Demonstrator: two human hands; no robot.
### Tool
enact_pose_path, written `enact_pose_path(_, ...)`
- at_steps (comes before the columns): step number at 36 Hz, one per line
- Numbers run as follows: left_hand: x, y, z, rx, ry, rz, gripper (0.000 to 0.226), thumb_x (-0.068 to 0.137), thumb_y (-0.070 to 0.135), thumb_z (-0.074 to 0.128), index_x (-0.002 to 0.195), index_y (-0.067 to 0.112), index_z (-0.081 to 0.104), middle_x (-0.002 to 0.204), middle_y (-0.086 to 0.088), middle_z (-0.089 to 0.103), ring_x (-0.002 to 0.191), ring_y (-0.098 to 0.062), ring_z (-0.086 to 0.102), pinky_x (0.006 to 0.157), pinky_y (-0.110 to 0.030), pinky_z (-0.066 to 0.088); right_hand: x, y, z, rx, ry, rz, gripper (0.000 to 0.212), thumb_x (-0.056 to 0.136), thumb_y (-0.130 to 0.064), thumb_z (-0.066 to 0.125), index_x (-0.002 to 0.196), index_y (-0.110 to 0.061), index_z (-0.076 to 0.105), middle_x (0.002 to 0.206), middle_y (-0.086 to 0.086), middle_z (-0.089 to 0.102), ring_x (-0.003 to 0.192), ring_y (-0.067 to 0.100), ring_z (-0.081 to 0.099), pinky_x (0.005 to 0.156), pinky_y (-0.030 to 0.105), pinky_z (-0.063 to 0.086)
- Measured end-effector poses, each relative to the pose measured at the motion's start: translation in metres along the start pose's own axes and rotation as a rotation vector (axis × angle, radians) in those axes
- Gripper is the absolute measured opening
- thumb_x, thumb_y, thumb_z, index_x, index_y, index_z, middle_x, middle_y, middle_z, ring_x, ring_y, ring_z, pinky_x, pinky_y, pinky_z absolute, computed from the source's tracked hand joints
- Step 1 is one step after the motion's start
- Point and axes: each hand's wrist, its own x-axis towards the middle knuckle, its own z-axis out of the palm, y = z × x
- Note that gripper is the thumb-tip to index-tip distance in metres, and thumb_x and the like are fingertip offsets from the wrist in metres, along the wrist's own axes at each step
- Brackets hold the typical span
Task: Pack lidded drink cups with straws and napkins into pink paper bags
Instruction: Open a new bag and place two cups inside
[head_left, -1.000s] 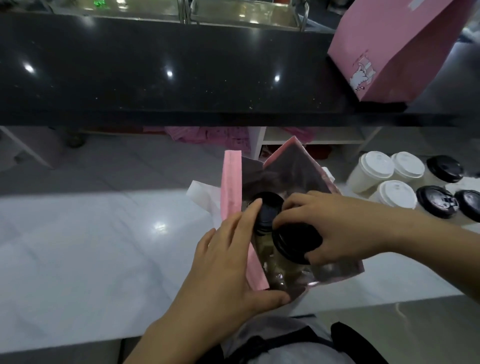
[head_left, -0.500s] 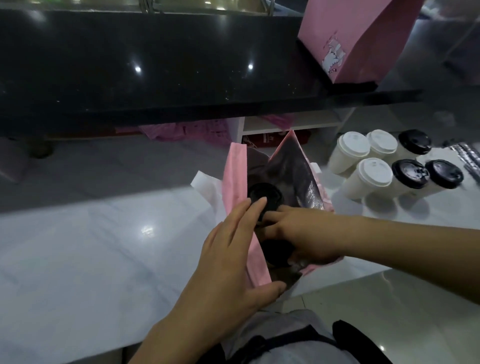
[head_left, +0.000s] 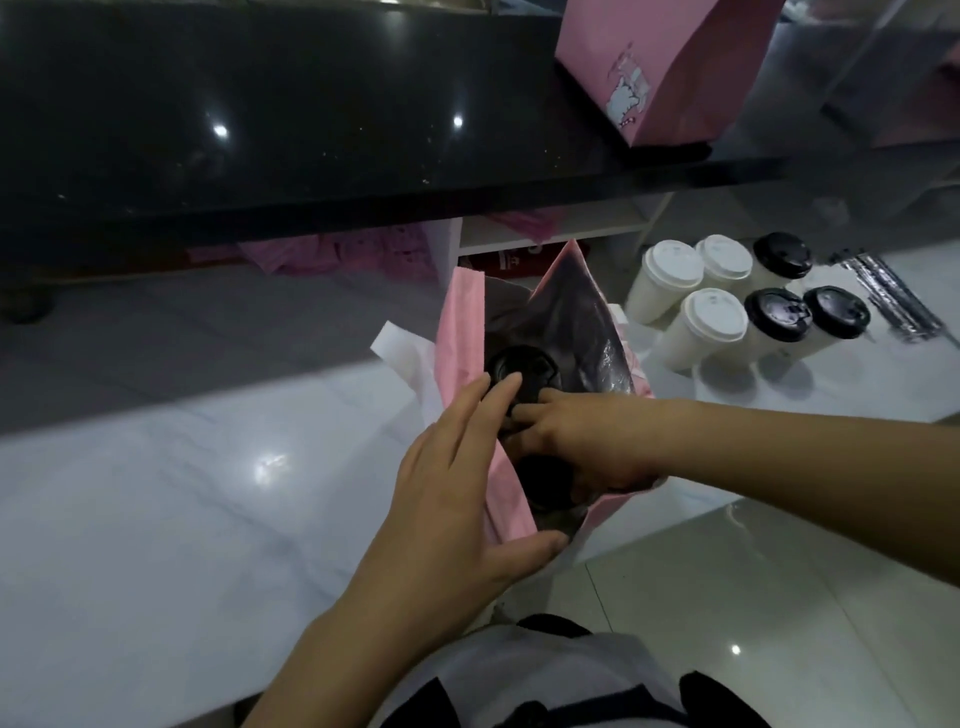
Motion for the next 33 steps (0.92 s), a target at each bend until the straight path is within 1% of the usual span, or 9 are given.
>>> enact_pose_path(5,0.001,-0.006,0.0,0.0,-0.005,0.031,0.11,0.073,0.048,0.081,0.144,0.062,-0.002,0.151,0.044,-0.006,0.141,0.015,0.001,0.116,-0.02,0.013,-0.001,-0.003,0.0,-0.011,-0.028,0.052,0.075,0.081,-0.032,0.073,0.148,-0.035,0.038,0.151,-0.007,0.032,0.124,0.027,0.041,0.098,0.038,0.045)
enact_pose_path(11,0.004,-0.009,-0.002,-0.016,-0.008,0.026,0.11,0.07,0.052,0.08,0.147,0.058,0.002,0.157,0.035,0.0,0.146,0.005,0.008,0.121,-0.032,0.02,0.0,-0.006,0.001,0.014,-0.051,0.118,0.075,0.085,-0.029,0.07,0.149,-0.04,0.033,0.149,-0.007,0.029,0.124,0.025,0.038,0.096,0.041,0.047)
enact_pose_path(16,0.005,-0.006,-0.003,-0.001,-0.01,0.015,0.106,0.069,0.06,0.075,0.147,0.059,0.004,0.157,0.036,-0.001,0.147,0.0,0.012,0.121,-0.038,0.024,-0.005,-0.003,-0.014,0.091,-0.063,0.162,0.067,0.079,-0.027,0.077,0.14,-0.033,0.049,0.135,-0.006,0.046,0.117,0.021,0.05,0.093,0.039,0.048)
enact_pose_path(19,0.006,-0.001,-0.006,0.023,-0.025,-0.017,0.105,0.069,0.059,0.078,0.144,0.066,0.005,0.156,0.04,-0.006,0.149,-0.006,0.014,0.119,-0.046,0.029,-0.024,0.002,-0.033,0.193,0.125,0.183,0.045,0.086,-0.029,0.07,0.129,-0.03,0.058,0.127,-0.007,0.057,0.113,0.017,0.057,0.093,0.038,0.05)
enact_pose_path(24,0.011,0.022,-0.009,0.174,-0.063,-0.022,0.1,0.067,0.07,0.068,0.145,0.065,0.005,0.157,0.037,-0.012,0.15,-0.004,0.004,0.122,-0.045,0.021,-0.092,0.009,-0.048,0.273,0.524,0.234,0.039,0.091,-0.035,0.064,0.129,-0.03,0.059,0.132,-0.008,0.059,0.122,0.011,0.052,0.106,0.035,0.043)
enact_pose_path(27,0.02,0.049,-0.004,0.278,-0.042,-0.021,0.102,0.059,0.086,0.054,0.145,0.063,0.003,0.158,0.033,-0.014,0.15,-0.003,-0.004,0.122,-0.044,0.015,-0.144,0.016,-0.03,0.343,0.721,0.315,0.05,0.089,-0.045,0.063,0.137,-0.033,0.055,0.147,-0.009,0.048,0.139,0.009,0.036,0.116,0.029,0.028)
enact_pose_path(29,0.027,0.072,0.007,0.344,-0.006,0.006,0.103,0.06,0.091,0.051,0.146,0.061,0.004,0.159,0.032,-0.014,0.15,-0.003,-0.007,0.122,-0.042,0.011,-0.178,0.022,-0.005,0.407,0.832,0.401,0.058,0.086,-0.054,0.061,0.14,-0.039,0.048,0.156,-0.012,0.035,0.149,0.007,0.02,0.121,0.035,0.02)
enact_pose_path(31,0.035,0.1,0.029,0.36,0.047,0.053,0.101,0.062,0.087,0.054,0.148,0.057,0.01,0.158,0.032,-0.011,0.15,-0.005,-0.007,0.122,-0.046,0.011,-0.21,0.026,0.027,0.481,0.969,0.494,0.063,0.087,-0.059,0.061,0.144,-0.042,0.041,0.161,-0.015,0.025,0.151,0.006,0.009,0.122,0.046,0.018)
enact_pose_path(33,0.044,0.13,0.062,0.318,0.111,0.106,0.099,0.063,0.078,0.056,0.149,0.055,0.012,0.161,0.028,-0.01,0.151,-0.003,-0.009,0.122,-0.048,0.01,-0.237,0.028,0.064,0.555,1.112,0.6,0.069,0.085,-0.057,0.06,0.148,-0.043,0.034,0.163,-0.018,0.017,0.151,0.004,0.005,0.121,0.049,0.019)
